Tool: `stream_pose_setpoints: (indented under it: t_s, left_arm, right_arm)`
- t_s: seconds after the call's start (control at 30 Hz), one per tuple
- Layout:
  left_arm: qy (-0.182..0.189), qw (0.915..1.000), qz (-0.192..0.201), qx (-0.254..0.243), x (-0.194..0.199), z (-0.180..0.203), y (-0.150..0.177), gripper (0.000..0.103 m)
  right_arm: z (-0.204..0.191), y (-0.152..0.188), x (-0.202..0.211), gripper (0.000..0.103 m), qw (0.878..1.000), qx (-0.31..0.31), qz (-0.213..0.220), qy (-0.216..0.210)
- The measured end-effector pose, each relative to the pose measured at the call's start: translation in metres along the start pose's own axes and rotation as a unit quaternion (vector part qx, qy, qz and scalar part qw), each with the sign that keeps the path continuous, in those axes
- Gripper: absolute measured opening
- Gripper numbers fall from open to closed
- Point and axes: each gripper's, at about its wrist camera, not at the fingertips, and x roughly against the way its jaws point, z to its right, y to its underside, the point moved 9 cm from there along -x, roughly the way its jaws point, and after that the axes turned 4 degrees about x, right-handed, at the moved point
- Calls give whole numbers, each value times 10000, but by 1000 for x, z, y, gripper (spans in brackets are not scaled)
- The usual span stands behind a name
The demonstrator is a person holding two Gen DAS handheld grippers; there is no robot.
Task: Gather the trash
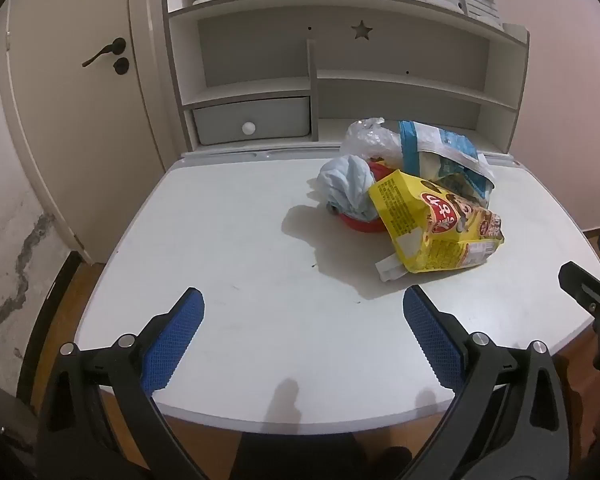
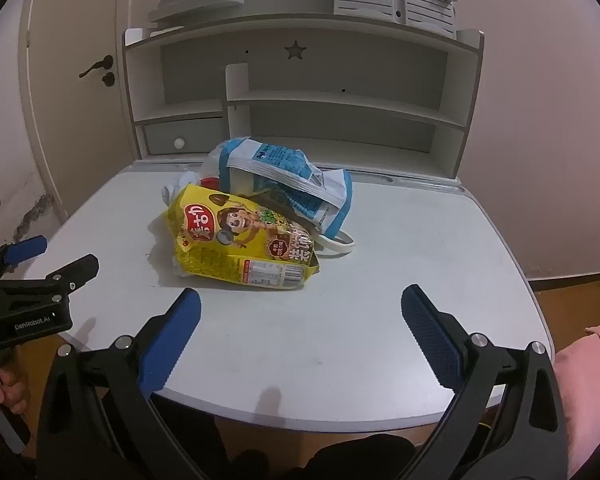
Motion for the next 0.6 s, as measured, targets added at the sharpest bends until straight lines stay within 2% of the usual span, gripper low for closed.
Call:
stream_pose_setpoints:
  t_s: [0.6]
  left_arm:
    - [-38, 10000, 7, -62, -3, 5, -5, 97]
  right_arm:
    - [-4, 2, -3, 97, 10000, 7, -6, -40]
